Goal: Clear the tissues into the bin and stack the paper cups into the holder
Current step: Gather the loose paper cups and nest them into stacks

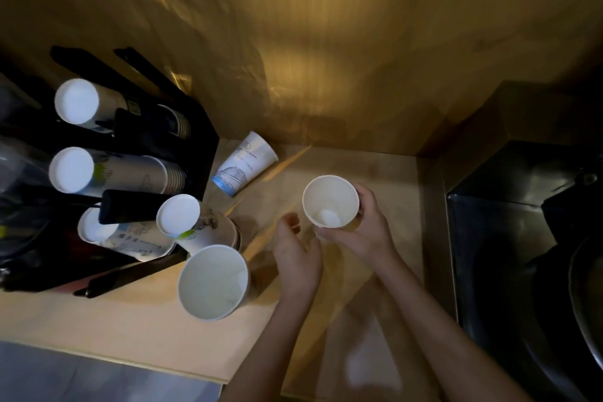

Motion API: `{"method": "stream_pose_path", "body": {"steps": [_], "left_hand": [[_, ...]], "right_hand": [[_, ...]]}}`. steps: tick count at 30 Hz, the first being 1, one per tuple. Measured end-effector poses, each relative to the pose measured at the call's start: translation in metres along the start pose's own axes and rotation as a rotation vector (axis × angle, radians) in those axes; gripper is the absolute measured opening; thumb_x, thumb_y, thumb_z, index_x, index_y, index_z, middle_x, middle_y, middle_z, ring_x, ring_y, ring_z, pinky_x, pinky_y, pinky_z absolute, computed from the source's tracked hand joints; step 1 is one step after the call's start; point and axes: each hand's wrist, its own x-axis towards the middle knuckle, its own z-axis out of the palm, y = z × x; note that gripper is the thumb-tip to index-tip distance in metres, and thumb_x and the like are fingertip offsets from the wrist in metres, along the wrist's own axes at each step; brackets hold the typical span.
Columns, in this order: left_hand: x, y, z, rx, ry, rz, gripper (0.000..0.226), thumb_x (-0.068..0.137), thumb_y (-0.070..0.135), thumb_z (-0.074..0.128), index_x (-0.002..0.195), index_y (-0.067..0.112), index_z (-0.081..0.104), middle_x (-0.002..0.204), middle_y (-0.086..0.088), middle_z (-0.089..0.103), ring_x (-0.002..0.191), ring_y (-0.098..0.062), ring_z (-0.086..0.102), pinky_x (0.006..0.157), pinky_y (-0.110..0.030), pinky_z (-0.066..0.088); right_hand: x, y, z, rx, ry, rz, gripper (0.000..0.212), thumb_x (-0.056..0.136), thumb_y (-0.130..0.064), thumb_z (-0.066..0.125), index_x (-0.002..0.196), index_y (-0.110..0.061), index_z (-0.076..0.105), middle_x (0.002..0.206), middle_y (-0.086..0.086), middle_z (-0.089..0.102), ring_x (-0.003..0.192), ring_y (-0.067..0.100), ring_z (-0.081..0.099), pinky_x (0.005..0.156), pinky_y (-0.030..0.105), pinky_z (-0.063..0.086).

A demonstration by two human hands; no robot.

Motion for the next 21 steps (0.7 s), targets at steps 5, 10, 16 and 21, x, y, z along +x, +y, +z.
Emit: {"method": "stream_pose_path", "body": {"steps": [5, 10, 16, 21], "left_hand": [[0.037, 0.066, -0.028, -0.091, 0.141, 0.126, 0.024, 0.082, 0.003, 0.05, 0.104, 0.009, 0.058, 0.108, -0.007, 0.06, 0.101, -0.019, 0.053, 0.084, -0.024, 0.039], [0.113, 0.089, -0.024, 0.184, 0.107, 0.157, 0.029, 0.082, 0.0, 0.046, 0.11, -0.002, 0.054, 0.12, -0.021, 0.05, 0.11, -0.033, 0.049, 0.092, -0.029, 0.035], [0.182, 0.03, -0.011, 0.795, -0.145, 0.111, 0.062, 0.083, 0.014, 0.057, 0.134, -0.005, 0.026, 0.137, -0.027, 0.034, 0.127, -0.04, 0.033, 0.108, -0.041, 0.028], [0.199, -0.003, -0.021, 0.941, -0.164, 0.004, 0.088, 0.08, 0.032, 0.064, 0.142, 0.003, 0.01, 0.151, -0.023, 0.017, 0.139, -0.037, 0.019, 0.112, -0.046, 0.024]], "right_hand": [[0.028, -0.015, 0.015, 0.032, 0.045, -0.015, 0.088, 0.049, -0.019, 0.088, 0.124, -0.024, 0.043, 0.115, -0.008, 0.057, 0.112, 0.018, 0.055, 0.091, 0.035, 0.048], [0.044, -0.022, 0.019, 0.068, 0.014, -0.021, 0.092, 0.052, -0.018, 0.088, 0.129, -0.024, 0.038, 0.114, -0.012, 0.05, 0.11, 0.011, 0.048, 0.089, 0.03, 0.044], [0.051, -0.008, 0.016, 0.111, -0.061, -0.047, 0.085, 0.057, -0.014, 0.086, 0.127, -0.027, 0.039, 0.121, -0.013, 0.047, 0.111, 0.006, 0.046, 0.082, 0.006, 0.038], [0.05, -0.002, 0.016, 0.186, -0.083, -0.019, 0.083, 0.057, -0.014, 0.085, 0.125, -0.032, 0.039, 0.113, -0.032, 0.043, 0.106, -0.015, 0.044, 0.078, -0.002, 0.039]]}}
